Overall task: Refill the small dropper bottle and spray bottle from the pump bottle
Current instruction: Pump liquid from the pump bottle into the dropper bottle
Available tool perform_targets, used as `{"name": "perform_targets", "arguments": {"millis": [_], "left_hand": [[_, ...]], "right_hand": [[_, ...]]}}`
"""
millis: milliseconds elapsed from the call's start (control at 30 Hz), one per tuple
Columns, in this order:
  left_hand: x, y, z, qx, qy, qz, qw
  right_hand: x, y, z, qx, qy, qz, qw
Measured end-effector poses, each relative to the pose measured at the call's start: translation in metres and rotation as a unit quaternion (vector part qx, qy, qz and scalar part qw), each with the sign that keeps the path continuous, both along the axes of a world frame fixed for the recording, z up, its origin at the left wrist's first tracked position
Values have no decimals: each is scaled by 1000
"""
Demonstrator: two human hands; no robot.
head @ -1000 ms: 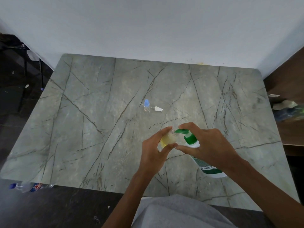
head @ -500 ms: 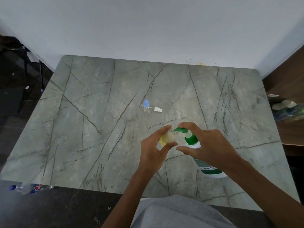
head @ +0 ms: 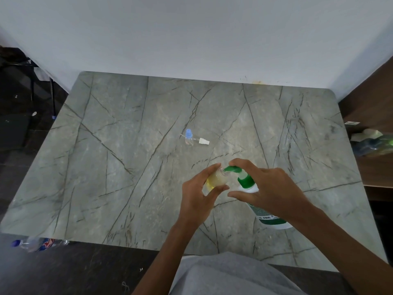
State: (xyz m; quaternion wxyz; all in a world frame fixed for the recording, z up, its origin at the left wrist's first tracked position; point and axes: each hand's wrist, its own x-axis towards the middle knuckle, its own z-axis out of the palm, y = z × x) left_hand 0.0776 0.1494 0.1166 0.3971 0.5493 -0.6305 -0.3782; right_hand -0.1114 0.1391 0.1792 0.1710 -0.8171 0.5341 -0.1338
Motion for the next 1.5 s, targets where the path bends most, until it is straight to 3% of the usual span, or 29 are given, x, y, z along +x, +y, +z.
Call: {"name": "perform_targets", "arguments": {"millis": [533,933,1500], "left_hand": [[-2,1,0,0,-7,-10,1000],[1,0,1,0,7,-2,1000],[0,2,-3,6,-13,-8,1000]], "right_hand": [[2,2,-2,-19,-52,-31,998],[1,1,5,19,9,-2,1000],[2,1,0,1,-40,-18,999]]}}
